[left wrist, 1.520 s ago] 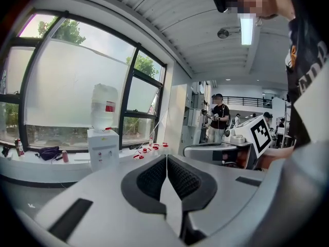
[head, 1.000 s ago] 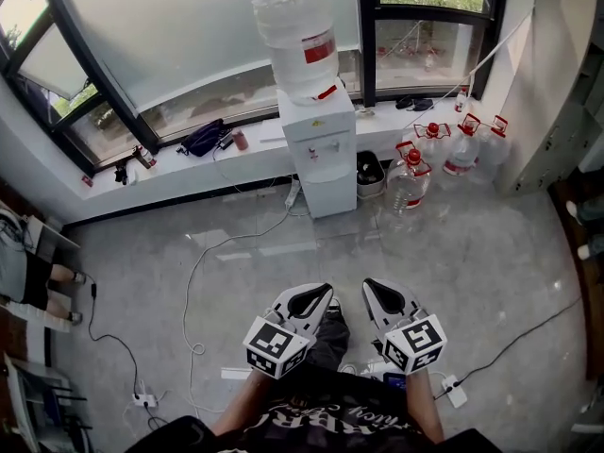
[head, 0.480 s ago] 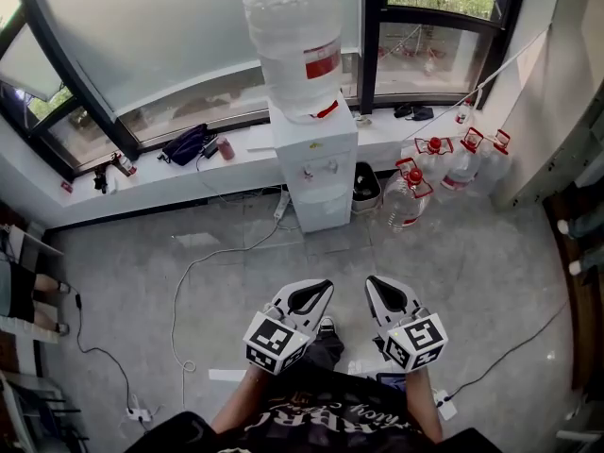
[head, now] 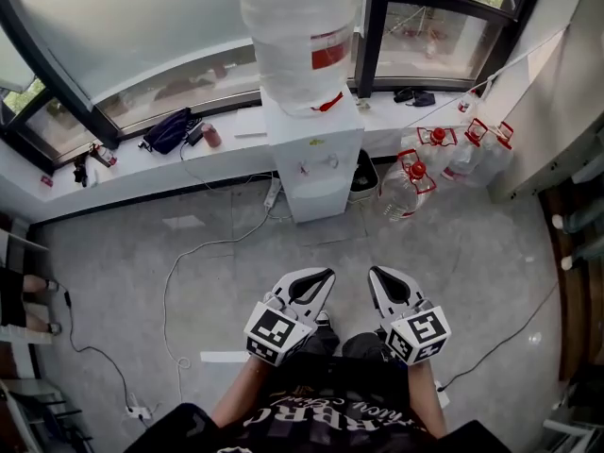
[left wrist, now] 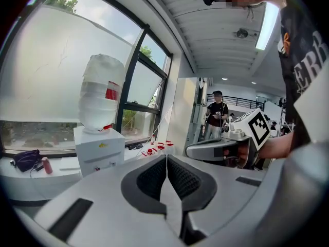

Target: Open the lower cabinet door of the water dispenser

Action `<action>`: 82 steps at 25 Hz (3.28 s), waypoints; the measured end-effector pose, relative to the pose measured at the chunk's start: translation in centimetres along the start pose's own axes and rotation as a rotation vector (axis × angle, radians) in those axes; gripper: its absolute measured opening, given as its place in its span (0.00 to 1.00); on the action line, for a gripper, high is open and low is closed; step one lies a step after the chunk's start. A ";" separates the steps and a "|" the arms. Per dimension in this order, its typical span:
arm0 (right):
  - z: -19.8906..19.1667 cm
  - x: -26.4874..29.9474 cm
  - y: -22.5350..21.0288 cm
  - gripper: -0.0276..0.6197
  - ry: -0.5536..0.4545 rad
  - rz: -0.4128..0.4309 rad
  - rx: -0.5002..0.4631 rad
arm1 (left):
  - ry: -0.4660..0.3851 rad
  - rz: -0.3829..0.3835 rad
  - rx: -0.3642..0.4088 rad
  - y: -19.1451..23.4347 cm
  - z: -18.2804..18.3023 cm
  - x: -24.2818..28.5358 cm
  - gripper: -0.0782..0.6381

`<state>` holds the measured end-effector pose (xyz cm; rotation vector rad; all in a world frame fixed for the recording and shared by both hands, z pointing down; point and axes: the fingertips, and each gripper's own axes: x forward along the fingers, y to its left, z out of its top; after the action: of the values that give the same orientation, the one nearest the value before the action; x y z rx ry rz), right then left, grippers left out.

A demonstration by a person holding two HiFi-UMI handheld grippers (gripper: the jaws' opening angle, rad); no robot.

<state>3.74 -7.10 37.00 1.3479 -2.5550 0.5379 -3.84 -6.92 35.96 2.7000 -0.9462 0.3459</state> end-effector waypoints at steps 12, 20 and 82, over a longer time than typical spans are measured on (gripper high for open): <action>-0.9 3.9 -4.1 0.06 0.084 0.039 0.007 | 0.011 -0.019 -0.057 1.9 -1.4 4.3 0.14; -0.3 8.4 -10.8 0.06 0.131 0.133 -0.036 | 0.029 0.089 -0.087 5.1 -0.5 10.0 0.14; -39.5 48.8 -40.4 0.34 0.529 0.392 -0.475 | 0.326 0.215 -0.097 24.8 -29.4 39.3 0.14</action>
<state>10.02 -48.58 98.68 0.4684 -2.2859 0.2652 6.22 -38.76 79.61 2.3615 -1.1196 0.7364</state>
